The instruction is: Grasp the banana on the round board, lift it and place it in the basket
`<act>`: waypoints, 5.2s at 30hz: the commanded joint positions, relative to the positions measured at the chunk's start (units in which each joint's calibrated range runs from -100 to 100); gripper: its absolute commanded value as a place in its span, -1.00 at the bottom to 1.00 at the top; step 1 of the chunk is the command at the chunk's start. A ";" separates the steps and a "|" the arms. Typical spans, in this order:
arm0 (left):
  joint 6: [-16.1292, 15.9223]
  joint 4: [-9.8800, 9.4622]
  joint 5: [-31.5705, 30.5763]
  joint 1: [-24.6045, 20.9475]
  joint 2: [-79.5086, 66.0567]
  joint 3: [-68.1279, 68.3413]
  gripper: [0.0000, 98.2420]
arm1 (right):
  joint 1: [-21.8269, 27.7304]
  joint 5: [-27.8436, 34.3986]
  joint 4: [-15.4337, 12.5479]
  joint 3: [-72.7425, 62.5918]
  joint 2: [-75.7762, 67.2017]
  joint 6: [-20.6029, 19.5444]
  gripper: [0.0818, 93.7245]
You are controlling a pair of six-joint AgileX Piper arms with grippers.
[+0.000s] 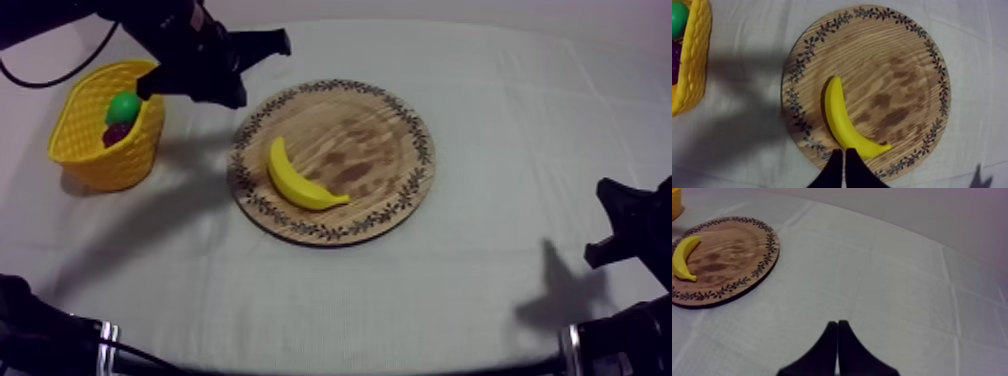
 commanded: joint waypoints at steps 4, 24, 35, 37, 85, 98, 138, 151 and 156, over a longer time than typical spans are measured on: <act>-0.26 1.01 -0.35 -0.16 -0.08 1.27 -0.22 | 0.00 0.00 -0.01 -0.05 0.00 0.01 -0.99; 0.42 5.54 1.93 -0.31 2.92 3.24 0.48 | 0.00 0.00 -0.01 -0.05 0.00 0.01 -0.99; -0.64 9.69 4.11 0.48 11.71 0.93 0.47 | 0.00 0.00 -0.01 -0.05 0.00 0.02 -0.99; -0.63 9.89 4.14 0.62 13.26 0.27 0.47 | 0.00 0.00 -0.01 -0.05 0.00 0.04 -0.99; -1.30 14.92 6.94 -1.41 37.87 -18.47 0.38 | 0.00 0.00 -0.01 -0.05 0.00 0.06 -0.99; -1.38 15.31 6.00 -1.92 39.24 -16.99 0.26 | 0.00 0.00 -0.01 -0.05 0.00 0.06 -0.99; -3.28 9.60 5.10 -3.04 15.74 -8.19 -0.47 | 0.00 0.00 -0.01 -0.05 0.00 0.06 -0.99; -7.36 4.31 8.27 -8.42 -2.03 1.21 -0.50 | 0.00 0.00 -0.01 -0.05 0.00 0.06 -0.99; -9.26 3.34 10.55 -10.99 -7.46 4.10 -0.49 | 0.00 0.00 -0.01 -0.05 0.00 0.06 -0.99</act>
